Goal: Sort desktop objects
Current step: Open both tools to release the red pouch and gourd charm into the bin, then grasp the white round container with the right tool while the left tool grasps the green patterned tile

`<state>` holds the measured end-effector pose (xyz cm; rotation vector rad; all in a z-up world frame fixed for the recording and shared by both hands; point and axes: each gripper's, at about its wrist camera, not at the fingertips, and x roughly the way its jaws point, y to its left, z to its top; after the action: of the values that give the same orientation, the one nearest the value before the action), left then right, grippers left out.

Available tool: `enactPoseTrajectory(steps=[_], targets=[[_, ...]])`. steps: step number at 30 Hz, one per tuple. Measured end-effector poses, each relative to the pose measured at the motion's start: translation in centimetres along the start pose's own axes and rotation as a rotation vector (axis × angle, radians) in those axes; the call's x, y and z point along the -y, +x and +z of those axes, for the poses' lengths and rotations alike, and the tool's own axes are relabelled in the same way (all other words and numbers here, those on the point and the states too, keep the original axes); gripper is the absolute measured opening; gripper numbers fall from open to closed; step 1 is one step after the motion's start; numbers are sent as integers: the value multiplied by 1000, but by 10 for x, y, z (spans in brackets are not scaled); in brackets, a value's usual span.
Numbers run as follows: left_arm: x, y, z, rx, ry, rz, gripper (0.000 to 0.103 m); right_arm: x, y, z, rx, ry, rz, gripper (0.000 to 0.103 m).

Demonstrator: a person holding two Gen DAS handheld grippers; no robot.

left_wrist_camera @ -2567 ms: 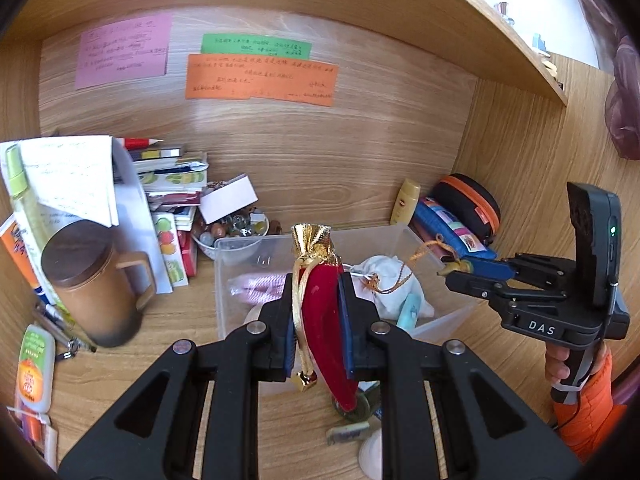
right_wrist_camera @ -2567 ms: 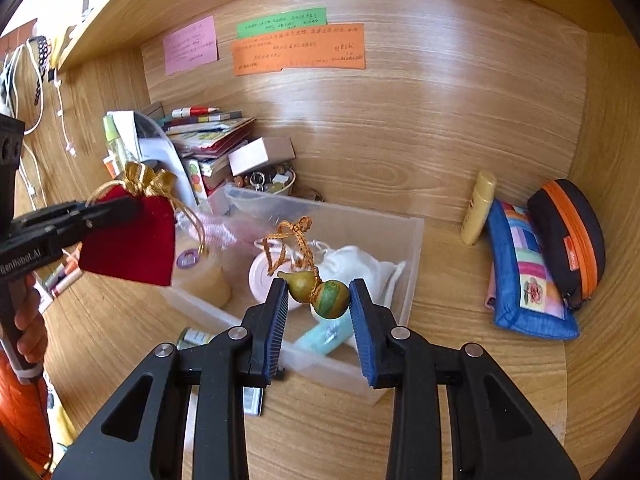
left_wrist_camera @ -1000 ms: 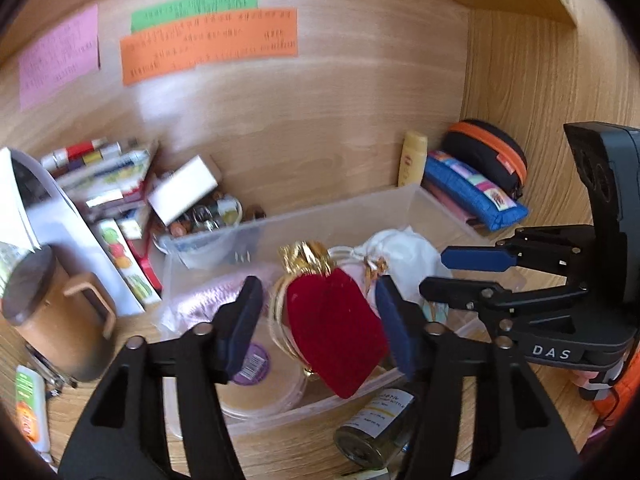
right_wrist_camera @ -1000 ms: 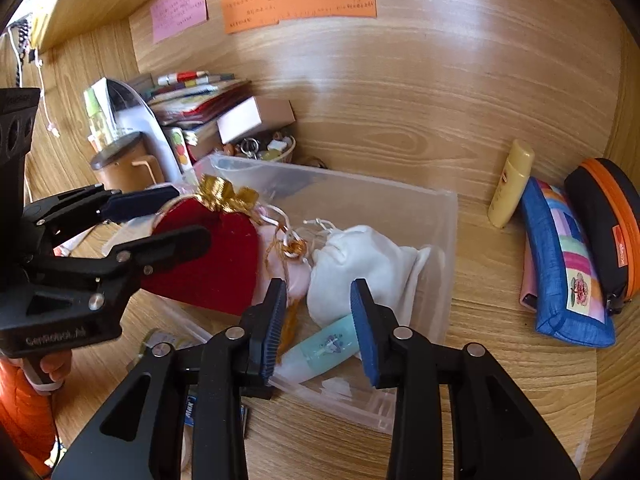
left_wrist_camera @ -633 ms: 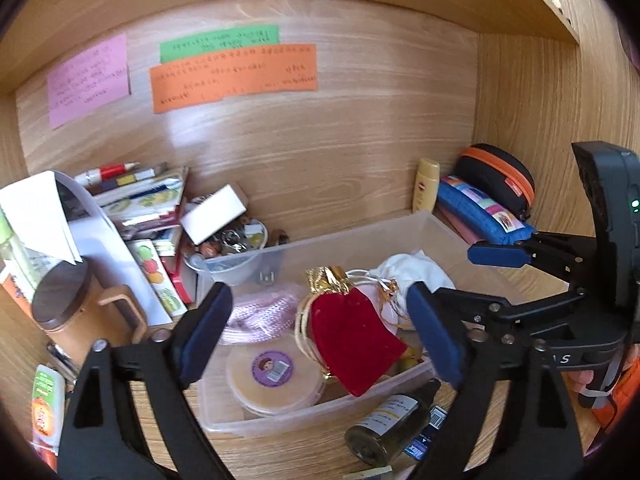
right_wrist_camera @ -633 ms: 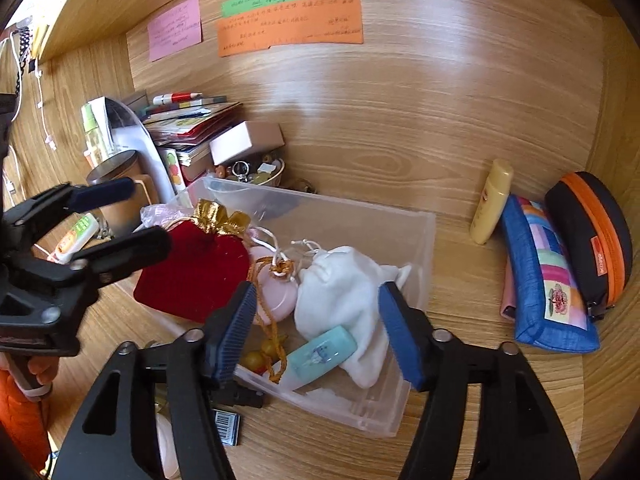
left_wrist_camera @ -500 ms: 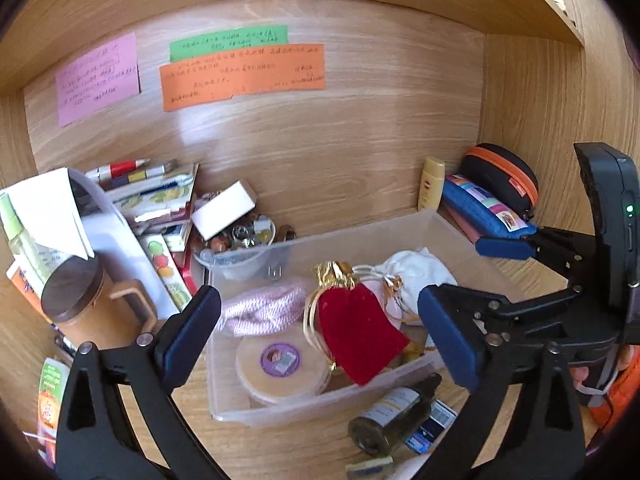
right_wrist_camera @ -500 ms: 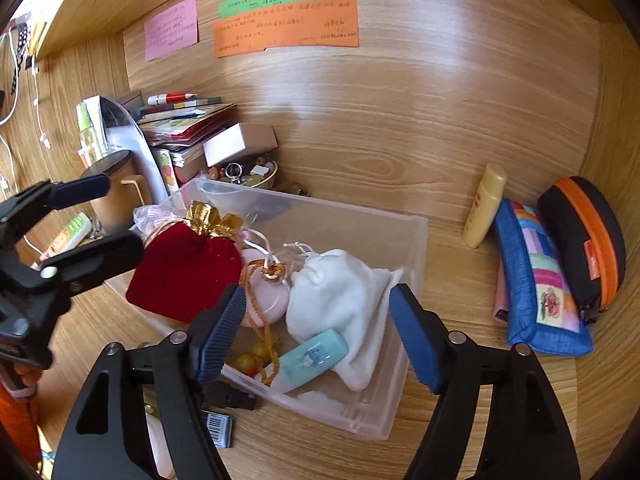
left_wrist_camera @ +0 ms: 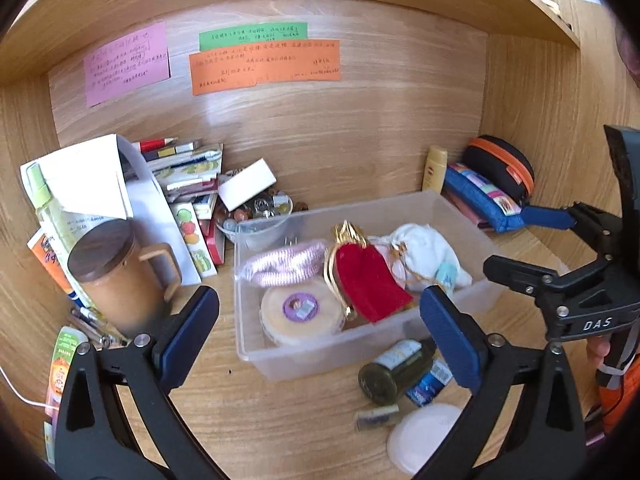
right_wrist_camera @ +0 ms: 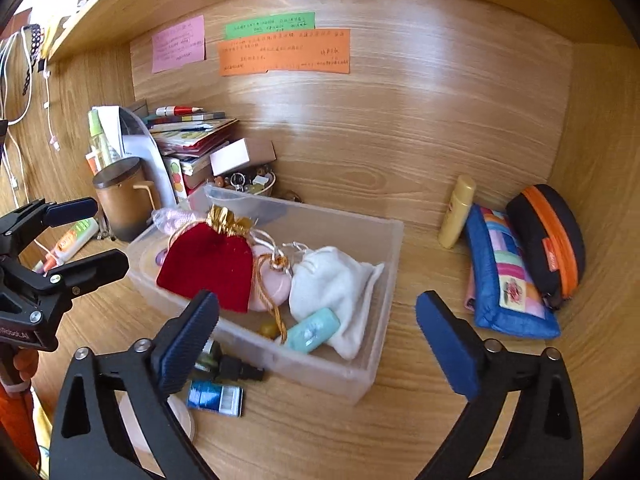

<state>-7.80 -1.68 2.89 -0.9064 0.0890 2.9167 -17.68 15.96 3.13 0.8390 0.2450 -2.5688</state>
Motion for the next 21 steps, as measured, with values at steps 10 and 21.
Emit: enactPoseTrajectory(steps=[10, 21], targets=[[-10, -7, -46, -69, -41, 21, 102, -22, -9, -42, -72, 8, 60, 100], [-34, -20, -95, -118, -138, 76, 102, -86, -5, -87, -163, -26, 189, 100]])
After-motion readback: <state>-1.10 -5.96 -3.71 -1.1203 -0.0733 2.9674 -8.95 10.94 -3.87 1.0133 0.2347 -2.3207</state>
